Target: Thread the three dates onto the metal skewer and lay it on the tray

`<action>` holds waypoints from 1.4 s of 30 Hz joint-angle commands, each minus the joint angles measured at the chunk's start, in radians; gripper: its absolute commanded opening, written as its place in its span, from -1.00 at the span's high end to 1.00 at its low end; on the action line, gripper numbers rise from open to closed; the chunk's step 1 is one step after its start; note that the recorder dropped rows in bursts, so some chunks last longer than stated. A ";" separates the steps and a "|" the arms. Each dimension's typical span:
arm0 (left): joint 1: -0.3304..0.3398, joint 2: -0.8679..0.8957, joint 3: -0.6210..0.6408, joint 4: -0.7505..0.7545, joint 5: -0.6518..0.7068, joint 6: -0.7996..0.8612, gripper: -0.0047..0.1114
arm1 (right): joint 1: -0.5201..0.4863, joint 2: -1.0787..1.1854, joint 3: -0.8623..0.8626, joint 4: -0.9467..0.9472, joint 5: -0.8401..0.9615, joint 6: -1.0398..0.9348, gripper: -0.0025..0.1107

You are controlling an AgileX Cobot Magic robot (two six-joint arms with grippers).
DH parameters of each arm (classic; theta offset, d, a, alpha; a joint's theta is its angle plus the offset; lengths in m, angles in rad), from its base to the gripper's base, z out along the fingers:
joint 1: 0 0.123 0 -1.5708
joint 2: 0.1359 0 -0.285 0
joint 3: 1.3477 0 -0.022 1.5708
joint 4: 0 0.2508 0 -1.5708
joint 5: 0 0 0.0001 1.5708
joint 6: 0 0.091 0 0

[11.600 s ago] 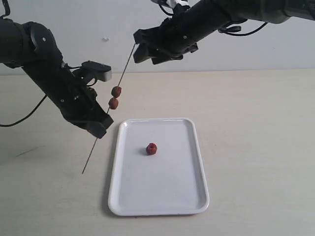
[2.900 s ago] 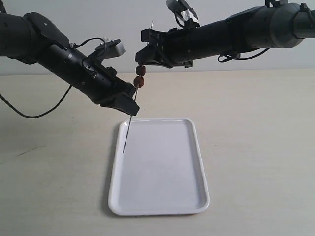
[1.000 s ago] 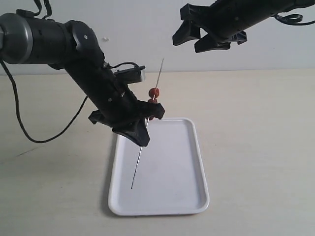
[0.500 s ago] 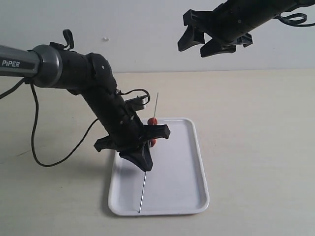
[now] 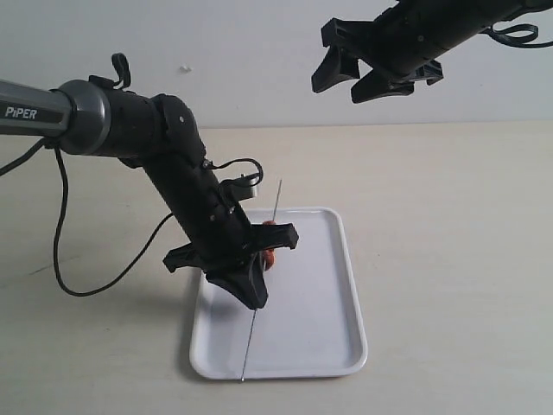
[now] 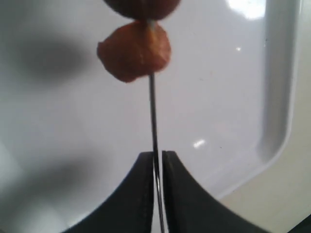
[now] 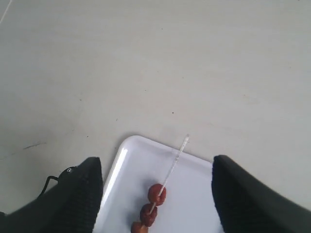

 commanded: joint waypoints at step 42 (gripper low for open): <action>0.004 -0.553 0.562 0.095 -1.107 0.308 0.92 | 0.193 -0.297 0.671 0.191 -0.979 -0.438 0.96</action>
